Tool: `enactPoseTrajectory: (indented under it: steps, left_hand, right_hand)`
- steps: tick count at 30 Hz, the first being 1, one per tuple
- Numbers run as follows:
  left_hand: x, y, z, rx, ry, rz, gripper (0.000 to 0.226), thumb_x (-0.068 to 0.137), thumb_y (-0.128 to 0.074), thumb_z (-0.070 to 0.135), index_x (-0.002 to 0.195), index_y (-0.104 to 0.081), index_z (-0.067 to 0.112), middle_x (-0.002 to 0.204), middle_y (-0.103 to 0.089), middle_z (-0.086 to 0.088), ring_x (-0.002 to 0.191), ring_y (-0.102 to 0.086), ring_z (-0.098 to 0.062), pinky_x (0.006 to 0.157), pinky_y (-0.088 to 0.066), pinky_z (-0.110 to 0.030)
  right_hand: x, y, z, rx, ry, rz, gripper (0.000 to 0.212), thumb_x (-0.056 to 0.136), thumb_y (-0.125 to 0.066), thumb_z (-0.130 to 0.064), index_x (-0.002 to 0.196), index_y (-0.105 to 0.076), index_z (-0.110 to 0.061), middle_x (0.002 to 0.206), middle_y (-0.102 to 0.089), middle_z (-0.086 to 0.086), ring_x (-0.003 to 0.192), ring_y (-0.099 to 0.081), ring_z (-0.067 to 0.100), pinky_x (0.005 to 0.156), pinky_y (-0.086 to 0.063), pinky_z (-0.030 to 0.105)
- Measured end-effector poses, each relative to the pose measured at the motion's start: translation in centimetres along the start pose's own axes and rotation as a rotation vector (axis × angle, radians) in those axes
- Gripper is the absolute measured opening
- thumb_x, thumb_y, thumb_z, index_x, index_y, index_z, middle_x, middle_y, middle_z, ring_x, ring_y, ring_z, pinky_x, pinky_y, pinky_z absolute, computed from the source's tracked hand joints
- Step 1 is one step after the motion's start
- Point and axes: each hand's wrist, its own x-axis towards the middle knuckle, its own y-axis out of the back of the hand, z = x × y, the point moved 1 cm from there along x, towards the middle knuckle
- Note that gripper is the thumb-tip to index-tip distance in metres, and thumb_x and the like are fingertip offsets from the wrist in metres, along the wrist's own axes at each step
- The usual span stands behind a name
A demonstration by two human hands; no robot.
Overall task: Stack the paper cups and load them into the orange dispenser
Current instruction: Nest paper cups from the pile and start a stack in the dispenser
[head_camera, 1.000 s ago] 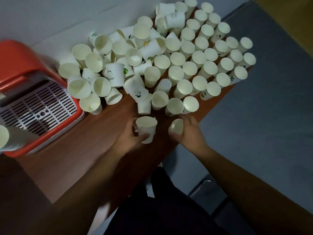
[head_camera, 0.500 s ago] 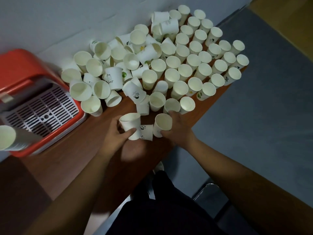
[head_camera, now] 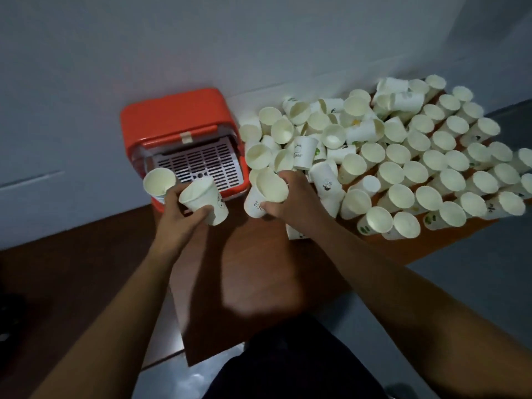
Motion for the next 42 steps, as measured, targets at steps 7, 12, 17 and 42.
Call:
enactPoseTrajectory:
  steps: [7,12,17,42]
  left_hand:
    - [0.4,7.3,0.7,0.007,-0.087,0.29,0.078,0.086,-0.078,0.015,0.15,-0.035,0.024,0.144,-0.046,0.007,0.124,-0.053,-0.003,0.1,-0.044,-0.015]
    - [2.6,8.5,0.2,0.123,-0.13,0.4,0.071,0.085,-0.075,0.004,0.145,-0.038,0.007,0.134,-0.045,0.004,0.113,-0.052,0.007,0.089,-0.042,-0.003]
    - [5.0,6.9,-1.3,0.134,-0.159,0.403,0.067,0.082,-0.077,0.001,0.139,-0.044,0.01,0.129,-0.051,0.003,0.111,-0.056,-0.002,0.086,-0.046,-0.007]
    - [6.5,8.2,-5.8,-0.117,0.121,0.2,0.055,0.097,-0.058,0.002,0.148,-0.04,0.015,0.128,-0.058,0.011,0.105,-0.059,0.017,0.085,-0.045,-0.007]
  right_hand:
    - [5.5,-2.8,-6.8,0.022,0.197,-0.125,0.072,0.072,-0.078,-0.028,0.134,-0.044,-0.014,0.129,-0.042,0.004,0.115,-0.046,0.018,0.097,-0.042,0.032]
    - [8.5,-5.1,-9.4,0.028,0.274,-0.161,0.072,0.072,-0.078,-0.025,0.134,-0.044,-0.013,0.135,-0.039,0.008,0.123,-0.041,0.02,0.098,-0.037,0.028]
    - [10.0,-6.5,-8.7,0.051,0.311,-0.156,0.073,0.074,-0.079,-0.024,0.137,-0.043,-0.015,0.134,-0.04,0.005,0.113,-0.035,0.006,0.091,-0.029,0.019]
    - [11.7,-12.9,-12.8,-0.091,0.598,-0.278,0.067,0.076,-0.075,-0.023,0.134,-0.047,-0.007,0.128,-0.045,0.012,0.115,-0.049,0.027,0.095,-0.044,0.038]
